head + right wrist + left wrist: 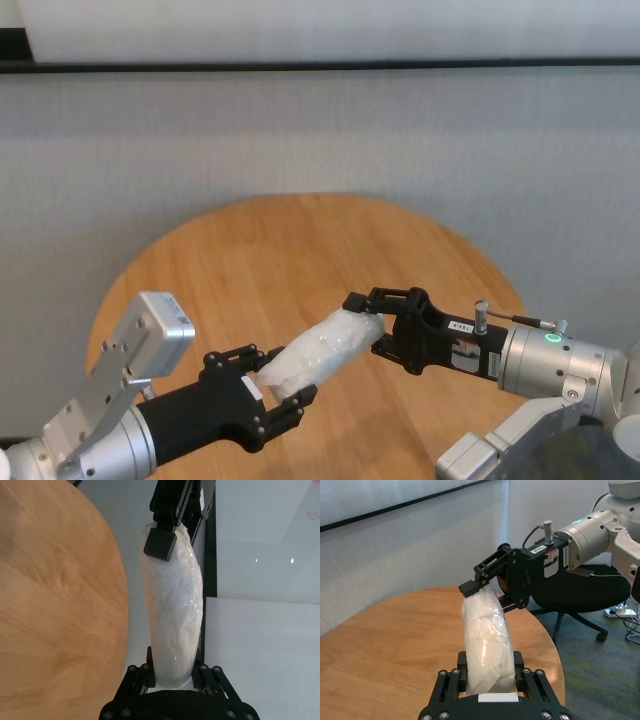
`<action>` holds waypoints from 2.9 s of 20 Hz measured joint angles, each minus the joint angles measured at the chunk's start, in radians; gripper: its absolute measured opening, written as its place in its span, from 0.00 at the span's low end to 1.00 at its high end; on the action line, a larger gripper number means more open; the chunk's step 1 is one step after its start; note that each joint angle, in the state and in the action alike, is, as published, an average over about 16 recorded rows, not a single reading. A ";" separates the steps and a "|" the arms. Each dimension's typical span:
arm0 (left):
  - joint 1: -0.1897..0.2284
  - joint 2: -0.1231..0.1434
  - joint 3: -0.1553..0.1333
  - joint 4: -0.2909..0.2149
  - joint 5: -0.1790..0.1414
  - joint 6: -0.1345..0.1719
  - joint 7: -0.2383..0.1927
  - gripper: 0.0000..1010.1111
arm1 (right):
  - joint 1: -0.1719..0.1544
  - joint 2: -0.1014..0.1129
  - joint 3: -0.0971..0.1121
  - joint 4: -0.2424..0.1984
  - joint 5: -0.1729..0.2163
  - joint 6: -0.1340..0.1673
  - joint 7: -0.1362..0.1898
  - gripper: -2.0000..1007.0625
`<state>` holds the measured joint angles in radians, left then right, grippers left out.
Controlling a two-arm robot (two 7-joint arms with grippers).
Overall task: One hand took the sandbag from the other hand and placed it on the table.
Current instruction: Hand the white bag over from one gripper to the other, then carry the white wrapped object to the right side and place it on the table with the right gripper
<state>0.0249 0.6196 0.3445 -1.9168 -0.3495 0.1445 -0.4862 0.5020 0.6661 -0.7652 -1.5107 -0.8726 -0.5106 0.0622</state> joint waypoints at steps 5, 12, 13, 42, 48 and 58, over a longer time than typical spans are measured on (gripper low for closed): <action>0.000 0.000 0.000 0.000 0.000 0.000 0.000 0.61 | 0.000 0.000 0.000 0.000 0.000 0.000 0.000 0.38; 0.000 0.000 0.000 0.000 0.000 0.000 0.000 0.77 | 0.000 0.000 0.000 0.000 0.000 0.000 0.000 0.38; 0.000 0.000 0.000 0.000 0.000 0.000 0.000 0.80 | 0.000 0.000 0.000 0.000 0.000 0.000 0.000 0.38; 0.079 -0.006 -0.090 -0.018 -0.094 -0.095 0.074 0.99 | 0.000 0.000 0.000 0.000 0.000 0.000 0.000 0.38; 0.126 -0.050 -0.151 -0.020 -0.102 -0.107 0.178 0.99 | 0.000 0.000 0.000 0.000 0.000 0.000 0.000 0.38; 0.161 -0.117 -0.193 -0.022 -0.030 -0.089 0.310 0.99 | 0.000 0.000 0.000 0.000 0.000 0.000 0.000 0.38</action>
<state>0.1860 0.5022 0.1517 -1.9390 -0.3790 0.0559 -0.1763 0.5020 0.6662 -0.7652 -1.5106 -0.8725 -0.5106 0.0622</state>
